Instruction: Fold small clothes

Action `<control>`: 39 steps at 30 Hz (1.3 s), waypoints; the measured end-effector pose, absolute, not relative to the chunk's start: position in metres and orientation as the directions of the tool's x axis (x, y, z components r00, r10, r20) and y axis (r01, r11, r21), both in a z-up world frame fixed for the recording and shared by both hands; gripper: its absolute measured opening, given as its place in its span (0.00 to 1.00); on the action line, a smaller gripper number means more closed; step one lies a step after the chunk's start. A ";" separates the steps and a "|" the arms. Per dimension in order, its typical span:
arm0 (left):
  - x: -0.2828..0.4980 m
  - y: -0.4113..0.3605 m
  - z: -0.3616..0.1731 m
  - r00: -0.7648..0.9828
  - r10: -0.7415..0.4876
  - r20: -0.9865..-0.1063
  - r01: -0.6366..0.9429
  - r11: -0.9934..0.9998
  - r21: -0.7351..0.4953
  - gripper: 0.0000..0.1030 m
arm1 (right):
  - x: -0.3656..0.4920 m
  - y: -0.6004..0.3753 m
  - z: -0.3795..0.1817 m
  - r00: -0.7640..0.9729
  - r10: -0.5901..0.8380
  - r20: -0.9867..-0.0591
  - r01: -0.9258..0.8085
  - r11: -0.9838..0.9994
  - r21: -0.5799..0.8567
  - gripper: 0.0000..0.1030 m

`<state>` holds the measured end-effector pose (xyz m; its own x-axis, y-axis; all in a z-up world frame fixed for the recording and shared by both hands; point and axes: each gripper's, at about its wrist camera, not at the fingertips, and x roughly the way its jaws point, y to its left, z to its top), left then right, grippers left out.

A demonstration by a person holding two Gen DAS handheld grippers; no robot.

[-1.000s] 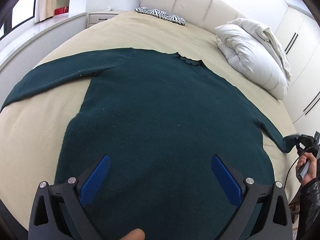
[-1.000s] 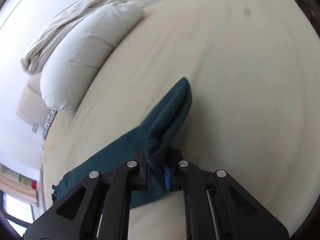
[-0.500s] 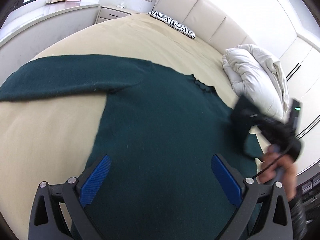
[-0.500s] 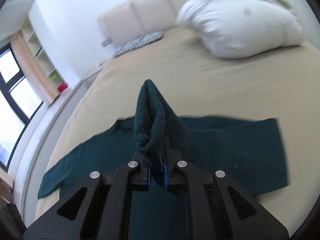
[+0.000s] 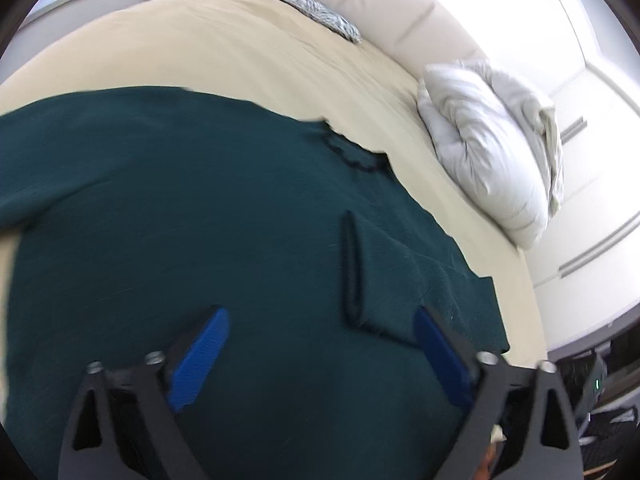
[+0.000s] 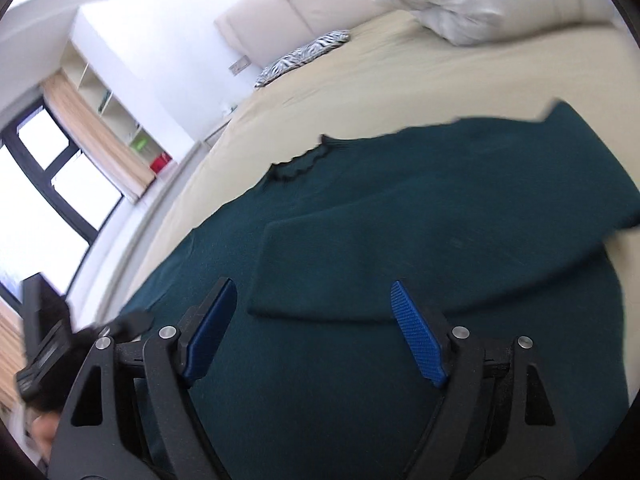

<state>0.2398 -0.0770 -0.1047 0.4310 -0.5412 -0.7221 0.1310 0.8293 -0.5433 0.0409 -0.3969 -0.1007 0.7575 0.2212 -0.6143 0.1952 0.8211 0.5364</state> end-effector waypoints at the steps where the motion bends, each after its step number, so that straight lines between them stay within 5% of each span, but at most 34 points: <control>1: 0.246 -0.087 -0.107 0.417 -0.541 -0.731 0.142 0.833 -0.535 0.74 | 0.031 -0.411 -0.104 0.758 0.227 -0.611 0.215 0.798 0.563 0.77; 6: 0.275 -0.135 -0.115 0.370 -0.486 -0.792 0.194 0.874 -0.446 0.66 | -0.039 -0.450 -0.128 0.788 0.224 -0.574 0.296 0.679 0.672 0.77; 7: 0.277 -0.140 -0.115 0.377 -0.474 -0.796 0.201 0.881 -0.429 0.58 | -0.044 -0.463 -0.133 0.798 0.225 -0.559 0.307 0.647 0.698 0.77; 8: 0.280 -0.145 -0.114 0.379 -0.459 -0.803 0.207 0.888 -0.410 0.37 | -0.047 -0.472 -0.138 0.803 0.223 -0.552 0.317 0.625 0.713 0.77; 9: 0.282 -0.149 -0.113 0.376 -0.442 -0.815 0.210 0.897 -0.390 0.27 | -0.050 -0.478 -0.141 0.809 0.224 -0.544 0.321 0.606 0.728 0.77; 13: 0.280 -0.148 -0.112 0.389 -0.422 -0.819 0.240 0.905 -0.352 0.09 | -0.061 -0.497 -0.147 0.828 0.226 -0.513 0.318 0.563 0.763 0.76; 22: 0.289 -0.092 -0.082 0.514 -0.460 -0.724 0.190 0.884 -0.427 0.07 | -0.066 -0.515 -0.144 0.838 0.239 -0.490 0.337 0.479 0.810 0.77; 34: 0.293 -0.054 -0.114 0.541 -0.404 -0.738 0.103 0.902 -0.419 0.08 | -0.034 -0.550 -0.148 0.861 0.211 -0.462 0.393 0.299 0.870 0.74; 39: 0.291 -0.056 -0.119 0.543 -0.396 -0.741 0.113 0.908 -0.403 0.08 | -0.048 -0.570 -0.170 0.887 0.222 -0.406 0.365 0.205 0.908 0.49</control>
